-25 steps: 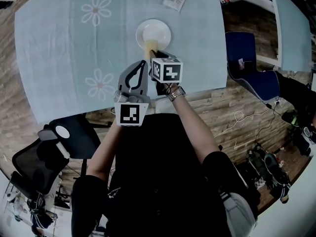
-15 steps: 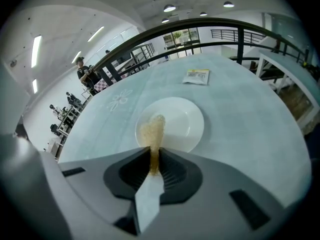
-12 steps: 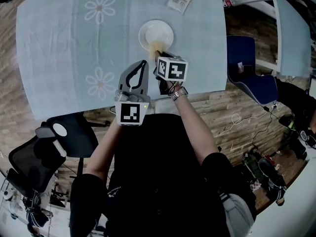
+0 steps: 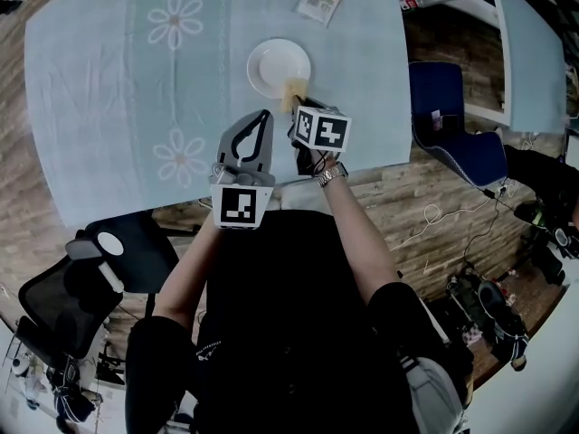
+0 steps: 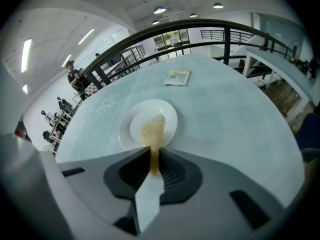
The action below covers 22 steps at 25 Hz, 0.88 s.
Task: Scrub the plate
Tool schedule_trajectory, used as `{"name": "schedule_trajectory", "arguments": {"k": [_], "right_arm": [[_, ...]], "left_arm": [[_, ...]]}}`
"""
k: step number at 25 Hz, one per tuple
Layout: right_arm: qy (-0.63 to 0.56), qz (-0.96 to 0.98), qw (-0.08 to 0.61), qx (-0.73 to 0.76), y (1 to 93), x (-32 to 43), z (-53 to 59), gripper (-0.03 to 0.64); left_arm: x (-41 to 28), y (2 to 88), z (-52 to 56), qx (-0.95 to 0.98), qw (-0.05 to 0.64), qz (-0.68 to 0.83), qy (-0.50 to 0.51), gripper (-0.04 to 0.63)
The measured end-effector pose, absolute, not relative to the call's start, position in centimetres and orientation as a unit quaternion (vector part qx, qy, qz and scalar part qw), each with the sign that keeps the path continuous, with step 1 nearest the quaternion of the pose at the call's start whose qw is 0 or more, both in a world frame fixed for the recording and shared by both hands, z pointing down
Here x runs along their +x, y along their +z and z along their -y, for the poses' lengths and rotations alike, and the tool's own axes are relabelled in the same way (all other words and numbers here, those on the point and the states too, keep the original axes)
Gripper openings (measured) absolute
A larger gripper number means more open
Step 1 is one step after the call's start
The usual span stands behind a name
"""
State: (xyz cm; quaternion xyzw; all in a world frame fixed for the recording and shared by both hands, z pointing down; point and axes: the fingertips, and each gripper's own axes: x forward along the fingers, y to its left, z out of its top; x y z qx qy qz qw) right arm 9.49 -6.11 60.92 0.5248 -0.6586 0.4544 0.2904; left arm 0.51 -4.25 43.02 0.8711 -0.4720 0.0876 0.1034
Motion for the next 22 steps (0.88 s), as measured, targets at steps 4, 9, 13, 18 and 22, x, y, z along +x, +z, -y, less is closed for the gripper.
{"name": "schedule_trajectory", "arguments": {"k": [4,9,13,18,22], "right_arm": [[0.452,0.647,0.286,0.543,60.7,11.0,6.2,0.052],[0.448,0.631,0.283,0.566,60.3,12.6,6.3,0.052],[0.44,0.624,0.283,0.58,59.5,13.7,6.1,0.052],[0.417,0.647,0.272,0.578,56.5,14.3,4.8,0.052],[0.389,0.68,0.257,0.565,52.9,15.1,3.9,0.052]], "left_arm": [[0.8,42.8,3.9,0.875,0.099,0.466,0.09,0.012],[0.8,42.3,3.6,0.874,0.101,0.468,0.081,0.012],[1.0,41.7,3.3,0.875,0.097,0.468,0.074,0.012],[2.0,41.2,2.4,0.878,0.106,0.46,0.08,0.012],[3.8,40.1,2.0,0.886,0.092,0.447,0.087,0.012]]}}
